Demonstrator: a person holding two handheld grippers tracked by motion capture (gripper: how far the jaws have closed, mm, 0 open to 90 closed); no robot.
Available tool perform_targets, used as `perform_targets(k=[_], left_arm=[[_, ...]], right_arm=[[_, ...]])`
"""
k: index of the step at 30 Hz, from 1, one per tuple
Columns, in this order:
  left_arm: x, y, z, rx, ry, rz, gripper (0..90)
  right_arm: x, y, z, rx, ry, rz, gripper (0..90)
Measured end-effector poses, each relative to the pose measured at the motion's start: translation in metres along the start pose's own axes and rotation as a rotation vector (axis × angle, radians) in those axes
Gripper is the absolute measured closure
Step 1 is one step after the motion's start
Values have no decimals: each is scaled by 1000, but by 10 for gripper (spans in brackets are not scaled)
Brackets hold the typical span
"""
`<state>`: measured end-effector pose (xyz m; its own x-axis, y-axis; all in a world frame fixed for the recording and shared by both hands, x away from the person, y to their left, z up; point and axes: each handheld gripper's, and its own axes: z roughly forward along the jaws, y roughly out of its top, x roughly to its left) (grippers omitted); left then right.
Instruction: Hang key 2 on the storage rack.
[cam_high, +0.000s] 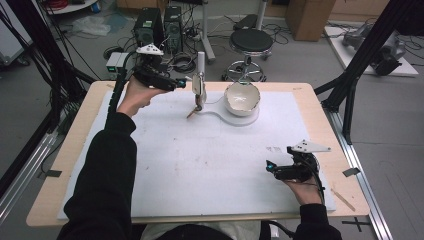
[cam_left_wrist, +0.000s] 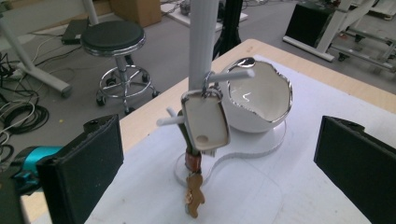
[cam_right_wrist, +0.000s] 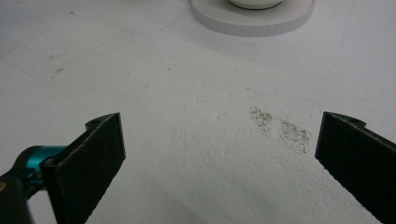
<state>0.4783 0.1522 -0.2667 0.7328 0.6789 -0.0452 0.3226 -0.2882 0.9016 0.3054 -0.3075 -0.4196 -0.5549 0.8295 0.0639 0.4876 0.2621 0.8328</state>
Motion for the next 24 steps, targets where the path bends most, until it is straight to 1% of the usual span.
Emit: perform_targets(k=[3, 7, 9, 11, 14, 15, 18, 24], left_arm=[[2, -6, -4, 8, 9, -5, 18], [5, -17, -10, -2, 26, -12, 18], [7, -23, -12, -2, 26, -26, 18], [8, -30, -14, 2, 34, -27, 18], [10, -41, -18, 4, 31, -49, 18], [10, -45, -19, 3, 35, -54, 18], [13, -54, -23, 13, 43, -60, 18], [16, -66, -33, -2, 63, -73, 18]], right_arm=[[0, 0, 0, 0, 1, 1, 6], [0, 0, 0, 0, 0, 0, 6], [1, 0, 0, 1, 0, 0, 6], [1, 0, 0, -1, 0, 1, 6], [1, 0, 0, 0, 0, 1, 6], [1, 0, 0, 0, -2, 0, 6], [1, 0, 0, 3, -2, -2, 6], [1, 0, 0, 4, -3, 2, 6]])
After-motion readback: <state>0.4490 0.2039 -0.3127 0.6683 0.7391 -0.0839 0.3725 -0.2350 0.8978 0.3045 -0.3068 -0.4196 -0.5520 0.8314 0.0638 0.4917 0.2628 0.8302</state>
